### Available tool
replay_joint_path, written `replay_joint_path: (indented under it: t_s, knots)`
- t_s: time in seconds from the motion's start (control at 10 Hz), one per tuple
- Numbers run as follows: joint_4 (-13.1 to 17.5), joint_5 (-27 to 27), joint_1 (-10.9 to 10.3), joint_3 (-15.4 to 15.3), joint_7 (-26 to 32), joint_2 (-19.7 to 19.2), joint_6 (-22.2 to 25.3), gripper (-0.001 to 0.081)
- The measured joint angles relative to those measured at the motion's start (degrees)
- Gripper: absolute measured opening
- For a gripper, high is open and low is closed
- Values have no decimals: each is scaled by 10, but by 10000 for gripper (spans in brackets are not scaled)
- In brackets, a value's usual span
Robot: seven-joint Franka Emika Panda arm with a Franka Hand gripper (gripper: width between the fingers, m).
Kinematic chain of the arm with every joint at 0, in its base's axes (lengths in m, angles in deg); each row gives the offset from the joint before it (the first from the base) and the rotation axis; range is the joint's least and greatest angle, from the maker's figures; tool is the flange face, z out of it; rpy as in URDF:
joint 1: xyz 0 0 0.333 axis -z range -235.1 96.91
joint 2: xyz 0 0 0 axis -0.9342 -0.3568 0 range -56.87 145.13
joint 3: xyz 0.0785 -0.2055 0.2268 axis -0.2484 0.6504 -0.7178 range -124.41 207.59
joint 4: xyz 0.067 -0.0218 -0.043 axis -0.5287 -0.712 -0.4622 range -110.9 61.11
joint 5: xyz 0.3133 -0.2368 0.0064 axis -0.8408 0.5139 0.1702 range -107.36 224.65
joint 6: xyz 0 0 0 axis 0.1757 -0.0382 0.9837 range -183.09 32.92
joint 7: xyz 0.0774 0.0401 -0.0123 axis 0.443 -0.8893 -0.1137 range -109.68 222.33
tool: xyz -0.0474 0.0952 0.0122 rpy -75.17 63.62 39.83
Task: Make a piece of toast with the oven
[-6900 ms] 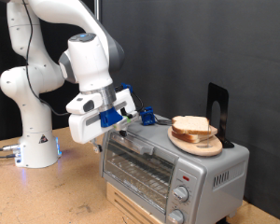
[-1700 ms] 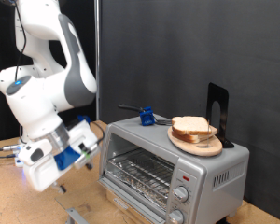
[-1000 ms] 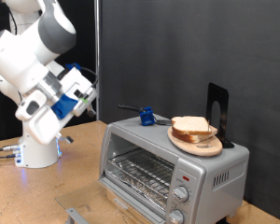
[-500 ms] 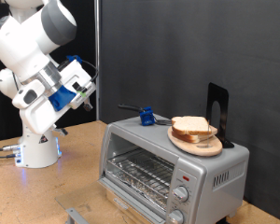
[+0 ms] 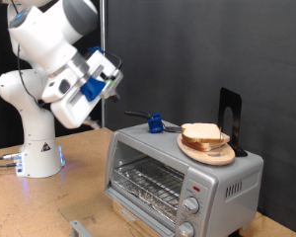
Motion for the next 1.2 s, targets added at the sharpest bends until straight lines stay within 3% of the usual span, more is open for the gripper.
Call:
replay_joint_path:
  t_s: [0.3, 0.4, 0.6, 1.0, 1.2]
  knots:
    - [10, 59, -17, -37, 72, 31, -6, 808]
    - [8, 52, -16, -36, 58, 30, -6, 808]
    - [6, 60, -21, -47, 90, 36, -15, 808]
    - [-24, 114, -30, -125, 98, 104, -44, 808]
    - [-42, 116, -30, -155, 73, 129, -60, 808]
